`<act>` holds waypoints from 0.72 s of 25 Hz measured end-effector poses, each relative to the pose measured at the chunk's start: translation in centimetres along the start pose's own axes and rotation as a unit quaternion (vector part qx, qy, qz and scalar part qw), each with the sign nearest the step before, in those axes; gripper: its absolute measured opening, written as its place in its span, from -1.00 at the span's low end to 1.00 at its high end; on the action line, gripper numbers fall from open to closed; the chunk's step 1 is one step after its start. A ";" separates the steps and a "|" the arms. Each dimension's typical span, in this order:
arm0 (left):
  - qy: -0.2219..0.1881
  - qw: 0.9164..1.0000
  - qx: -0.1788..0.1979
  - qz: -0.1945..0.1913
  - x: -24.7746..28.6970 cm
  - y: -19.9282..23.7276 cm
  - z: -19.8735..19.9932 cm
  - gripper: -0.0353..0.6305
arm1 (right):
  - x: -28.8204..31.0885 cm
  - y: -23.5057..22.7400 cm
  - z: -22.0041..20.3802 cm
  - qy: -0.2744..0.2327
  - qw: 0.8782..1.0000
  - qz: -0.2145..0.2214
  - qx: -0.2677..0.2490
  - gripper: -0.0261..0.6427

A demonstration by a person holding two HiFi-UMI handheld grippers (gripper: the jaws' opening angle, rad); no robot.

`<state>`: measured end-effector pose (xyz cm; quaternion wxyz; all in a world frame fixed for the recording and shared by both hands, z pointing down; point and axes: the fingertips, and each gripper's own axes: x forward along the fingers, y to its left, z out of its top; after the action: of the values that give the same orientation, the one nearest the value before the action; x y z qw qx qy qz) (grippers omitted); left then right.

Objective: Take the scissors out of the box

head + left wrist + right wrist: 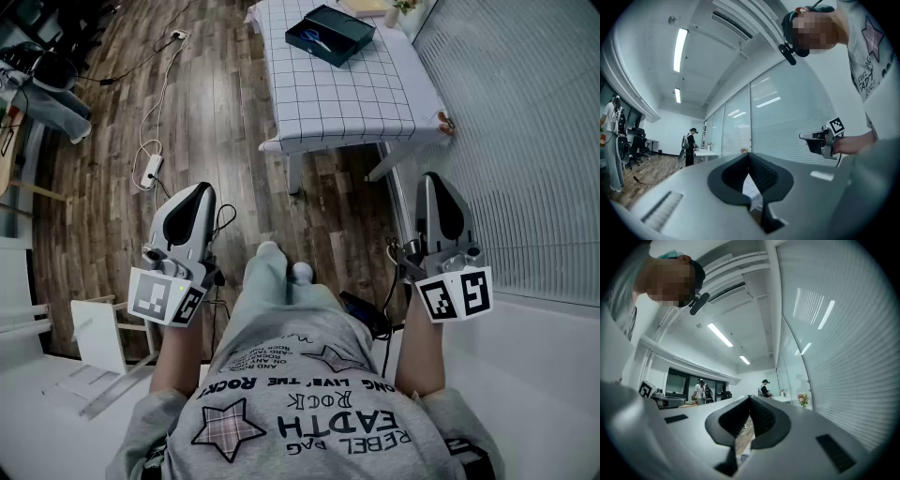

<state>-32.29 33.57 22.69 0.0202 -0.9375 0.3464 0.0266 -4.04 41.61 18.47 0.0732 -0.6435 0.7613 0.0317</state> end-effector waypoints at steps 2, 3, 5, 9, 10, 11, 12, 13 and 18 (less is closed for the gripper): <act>-0.001 1.000 0.001 -0.002 -0.1 -0.3 -0.1 -0.87 | -0.2 0.1 -0.1 0.001 1.000 0.001 0.000 -0.88; -0.002 1.000 0.001 -0.003 -0.2 -0.3 -0.1 -0.87 | -0.3 0.3 -0.1 0.001 1.000 0.002 -0.001 -0.88; -0.002 1.000 0.000 -0.004 -0.5 -0.4 -0.1 -0.87 | -0.5 0.6 0.0 0.001 1.000 0.003 -0.002 -0.88; 0.001 1.000 -0.003 -0.002 -1.1 -0.2 -0.4 -0.87 | -0.7 1.1 0.0 0.002 1.000 0.005 -0.004 -0.88; 0.001 1.000 -0.004 -0.001 -1.2 -0.2 -0.4 -0.87 | -0.7 1.1 0.1 0.002 1.000 0.005 -0.005 -0.88; 0.001 1.000 -0.004 0.000 -1.2 -0.1 -0.5 -0.87 | -0.7 1.1 0.1 0.002 1.000 0.005 -0.006 -0.88; 0.002 1.000 -0.004 0.000 -1.1 0.0 -0.5 -0.87 | -0.6 1.1 0.1 0.002 1.000 0.005 -0.007 -0.88; 0.002 1.000 -0.004 0.000 -1.1 0.0 -0.5 -0.87 | -0.6 1.0 0.1 0.002 1.000 0.004 -0.008 -0.88; 0.002 1.000 -0.003 -0.002 -0.6 0.0 -0.4 -0.87 | -0.4 0.7 0.1 0.001 1.000 0.002 -0.007 -0.88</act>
<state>-32.79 33.92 23.12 0.0168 -0.9382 0.3447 0.0261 -4.62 42.15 18.38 0.0681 -0.6427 0.7622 0.0365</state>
